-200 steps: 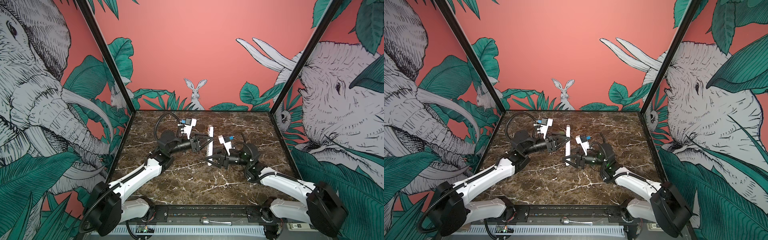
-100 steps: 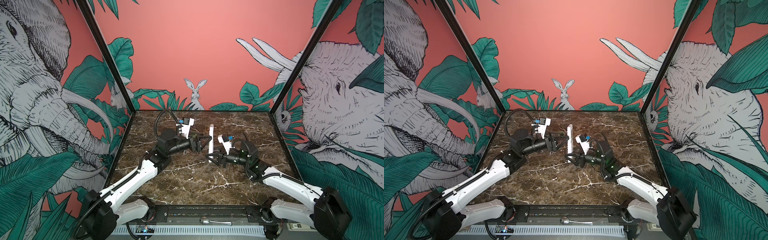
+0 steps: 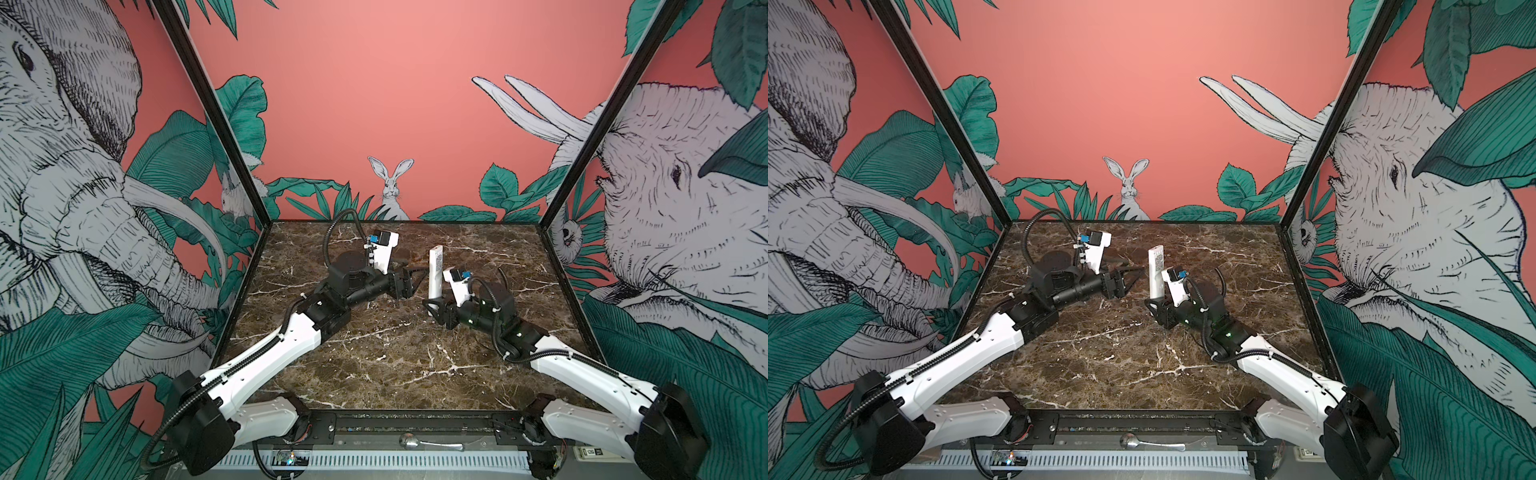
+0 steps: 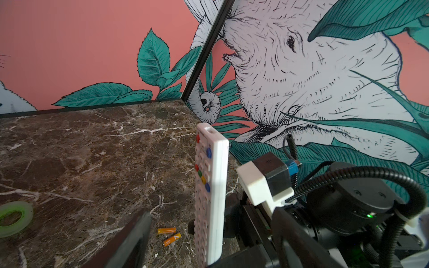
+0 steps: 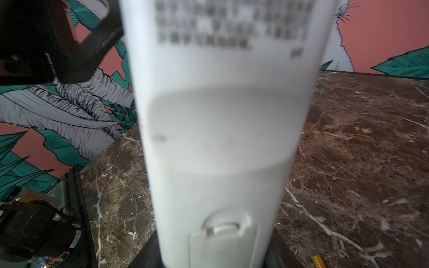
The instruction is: Load the batteries into the remote control
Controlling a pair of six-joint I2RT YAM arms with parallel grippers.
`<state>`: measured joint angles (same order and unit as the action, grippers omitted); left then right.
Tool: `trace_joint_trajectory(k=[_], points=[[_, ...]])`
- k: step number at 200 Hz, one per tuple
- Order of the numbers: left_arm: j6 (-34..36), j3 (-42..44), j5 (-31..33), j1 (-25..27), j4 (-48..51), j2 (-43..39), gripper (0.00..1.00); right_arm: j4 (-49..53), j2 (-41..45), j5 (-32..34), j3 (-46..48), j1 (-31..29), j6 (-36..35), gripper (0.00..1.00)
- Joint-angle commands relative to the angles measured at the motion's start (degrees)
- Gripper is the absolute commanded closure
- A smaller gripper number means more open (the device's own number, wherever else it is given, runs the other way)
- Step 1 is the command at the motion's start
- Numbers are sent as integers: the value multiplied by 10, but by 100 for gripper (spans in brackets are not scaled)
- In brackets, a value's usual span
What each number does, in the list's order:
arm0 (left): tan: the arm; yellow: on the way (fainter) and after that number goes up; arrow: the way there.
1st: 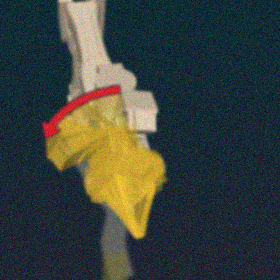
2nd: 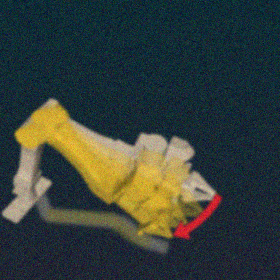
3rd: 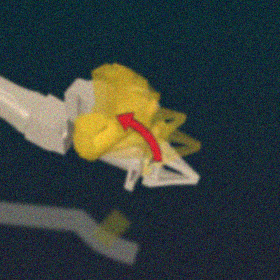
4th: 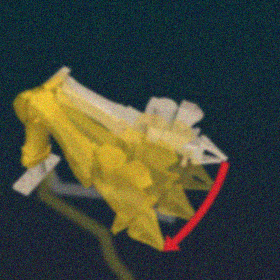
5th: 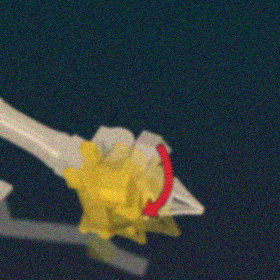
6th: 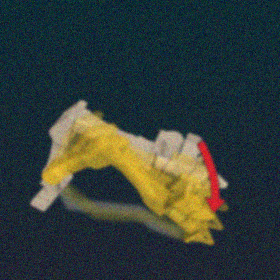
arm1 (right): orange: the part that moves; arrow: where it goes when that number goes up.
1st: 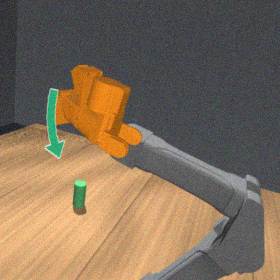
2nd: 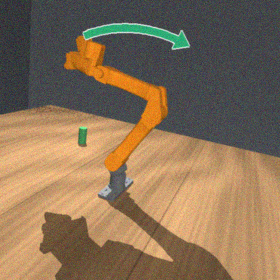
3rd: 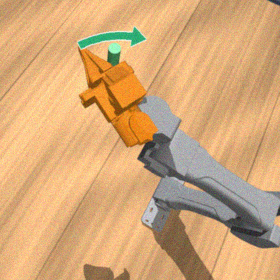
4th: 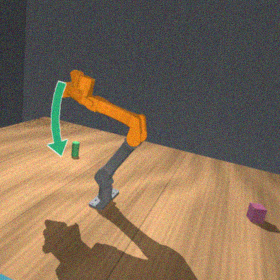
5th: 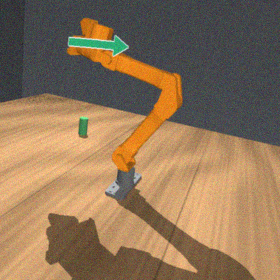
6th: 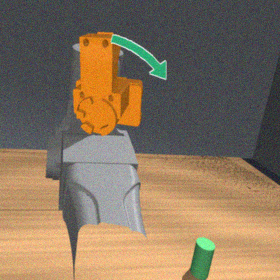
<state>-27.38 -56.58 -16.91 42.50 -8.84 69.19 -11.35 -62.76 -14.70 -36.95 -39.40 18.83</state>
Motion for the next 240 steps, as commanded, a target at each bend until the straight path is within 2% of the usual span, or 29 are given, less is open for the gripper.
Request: trace_joint_trajectory(k=[1, 112, 240], points=[[7, -18, 16, 7, -16, 18, 21, -10, -10, 42, -10, -5, 5, 100], [-4, -59, 75, 30, -24, 98, 36, -26, -44, 77, -5, -19, 26, 100], [-25, -80, 112, 42, -16, 147, 47, -39, -58, 96, -7, -38, 33, 100]])
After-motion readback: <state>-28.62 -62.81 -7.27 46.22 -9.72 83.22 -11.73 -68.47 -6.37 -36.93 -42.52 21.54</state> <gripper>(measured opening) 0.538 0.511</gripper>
